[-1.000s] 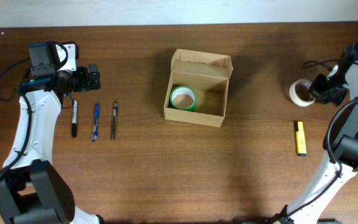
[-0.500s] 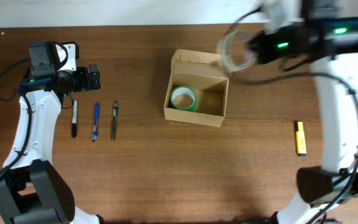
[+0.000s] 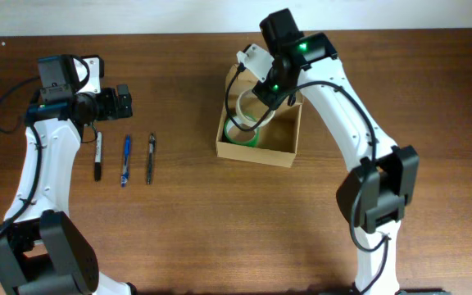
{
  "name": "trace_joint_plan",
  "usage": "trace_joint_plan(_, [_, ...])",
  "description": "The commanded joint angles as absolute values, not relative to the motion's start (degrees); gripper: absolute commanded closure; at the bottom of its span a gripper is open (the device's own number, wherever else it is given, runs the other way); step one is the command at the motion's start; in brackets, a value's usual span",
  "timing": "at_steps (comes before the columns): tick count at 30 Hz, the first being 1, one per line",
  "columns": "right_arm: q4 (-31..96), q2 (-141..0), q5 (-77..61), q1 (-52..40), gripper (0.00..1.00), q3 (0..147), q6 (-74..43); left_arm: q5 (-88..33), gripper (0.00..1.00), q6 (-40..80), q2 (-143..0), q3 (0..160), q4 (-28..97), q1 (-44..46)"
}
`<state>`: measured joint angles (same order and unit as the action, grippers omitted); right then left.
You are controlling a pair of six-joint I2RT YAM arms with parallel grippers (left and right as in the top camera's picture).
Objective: Pack container
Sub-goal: 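Grasp the white tape and lower it into the box, then release the white tape and grasp the yellow highlighter with right gripper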
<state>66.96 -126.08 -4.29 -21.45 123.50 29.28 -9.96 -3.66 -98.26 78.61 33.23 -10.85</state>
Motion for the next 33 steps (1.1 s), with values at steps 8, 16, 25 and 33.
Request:
trace_joint_plan(8, [65.5,-132.3,-5.8,-22.1,0.96,123.5,28.0,-10.7,0.01,-4.3,-98.4,79.7,33.2,-11.0])
trace_joint_plan(16, [63.0,-135.2,-6.0,-22.6,0.96,123.5,25.8,-10.7,0.01,-4.3,-98.4,79.7,33.2,-11.0])
trace_joint_plan(25, [65.0,-134.6,-6.2,-23.3,0.83,124.6,23.5,-10.7,0.01,-4.4,-98.4,79.7,33.2,-11.0])
trace_joint_plan(33, [73.4,-125.1,-4.9,-23.1,0.58,134.8,21.5,-10.7,0.01,-4.3,-98.4,79.7,33.2,-11.0])
